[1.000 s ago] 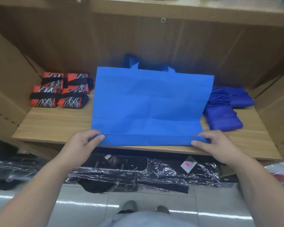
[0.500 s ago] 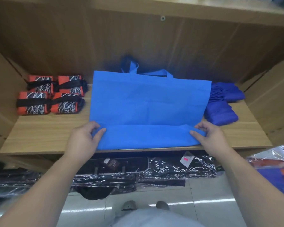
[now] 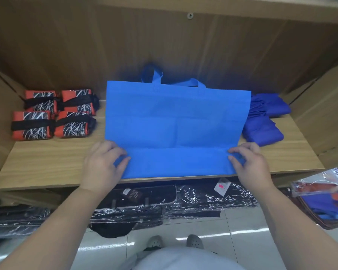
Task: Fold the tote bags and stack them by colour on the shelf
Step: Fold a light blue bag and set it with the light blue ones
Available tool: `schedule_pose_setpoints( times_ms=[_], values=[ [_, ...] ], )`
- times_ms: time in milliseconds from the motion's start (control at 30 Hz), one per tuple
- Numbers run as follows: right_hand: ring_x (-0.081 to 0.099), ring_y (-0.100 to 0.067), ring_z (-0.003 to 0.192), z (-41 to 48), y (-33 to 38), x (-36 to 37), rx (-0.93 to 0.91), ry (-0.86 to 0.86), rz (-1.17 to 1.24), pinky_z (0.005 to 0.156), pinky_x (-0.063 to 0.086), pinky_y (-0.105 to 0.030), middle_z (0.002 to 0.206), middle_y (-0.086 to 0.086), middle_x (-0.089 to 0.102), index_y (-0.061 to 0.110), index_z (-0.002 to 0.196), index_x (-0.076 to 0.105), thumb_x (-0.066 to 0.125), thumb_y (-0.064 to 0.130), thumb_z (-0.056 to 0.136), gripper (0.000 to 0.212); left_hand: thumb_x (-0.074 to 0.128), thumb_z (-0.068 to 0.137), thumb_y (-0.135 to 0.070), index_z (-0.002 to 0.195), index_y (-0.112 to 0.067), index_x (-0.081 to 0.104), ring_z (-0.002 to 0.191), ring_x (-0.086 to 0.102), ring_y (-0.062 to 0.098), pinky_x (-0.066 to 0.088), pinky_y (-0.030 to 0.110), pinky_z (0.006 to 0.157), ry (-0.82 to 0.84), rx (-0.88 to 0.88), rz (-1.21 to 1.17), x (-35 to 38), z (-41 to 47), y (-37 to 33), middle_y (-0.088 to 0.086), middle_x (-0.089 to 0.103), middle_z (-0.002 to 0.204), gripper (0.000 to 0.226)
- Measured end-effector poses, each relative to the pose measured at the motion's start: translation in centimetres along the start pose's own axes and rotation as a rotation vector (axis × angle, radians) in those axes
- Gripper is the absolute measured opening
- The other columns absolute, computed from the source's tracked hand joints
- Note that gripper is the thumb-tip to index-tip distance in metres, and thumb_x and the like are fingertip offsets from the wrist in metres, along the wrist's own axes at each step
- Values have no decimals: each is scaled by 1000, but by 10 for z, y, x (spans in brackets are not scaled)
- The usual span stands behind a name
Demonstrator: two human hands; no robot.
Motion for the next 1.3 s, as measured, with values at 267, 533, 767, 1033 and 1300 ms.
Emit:
schedule_pose_setpoints(
  times_ms=[267, 533, 767, 1033, 1300],
  values=[
    [58, -25, 107, -3, -2, 8, 12, 22, 30, 97, 45, -33, 104, 5, 57, 21, 99, 77, 75, 11, 88, 14, 50, 88, -73, 109, -24, 79, 117, 57, 23, 42, 50, 102, 299, -25, -92, 1, -22, 17, -7, 66, 125, 61],
    [37, 1, 128, -24, 7, 2, -50, 287, 126, 107, 21, -4, 145, 31, 45, 34, 123, 65, 89, 50, 61, 69, 57, 65, -75, 115, -24, 77, 109, 60, 24, 45, 49, 99, 406, -25, 16, -3, -23, 16, -7, 66, 129, 74],
    [59, -2, 113, -14, -2, -13, -20, 359, 135, 97, 38, -6, 116, 44, 61, 46, 98, 74, 91, 12, 69, 48, 80, 76, -54, 101, -22, 80, 113, 58, 5, 43, 25, 104, 334, -144, -299, -20, -17, 17, -13, 66, 123, 40],
    [43, -23, 68, -17, -7, -20, 267, 457, 461, 66, 33, -38, 82, 1, 73, 20, 74, 71, 81, 21, 82, 13, 84, 73, 4, 98, -17, 78, 102, 71, 8, 52, 19, 95, 457, -441, -658, -20, -18, 23, -10, 76, 107, 34],
    [68, -15, 96, -11, 9, -23, 327, 352, 652, 98, 49, -46, 108, -4, 77, 14, 104, 72, 72, 32, 89, 24, 68, 90, 3, 100, -17, 65, 82, 65, 12, 54, 21, 74, 176, -635, -877, -23, -15, 28, -5, 73, 92, 23]
  ],
)
Point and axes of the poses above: each hand's wrist, its own z-axis towards the middle knuckle, its own x-axis out of the palm, y = z × x, the point moved 6 cm from there along z, towards the middle knuckle
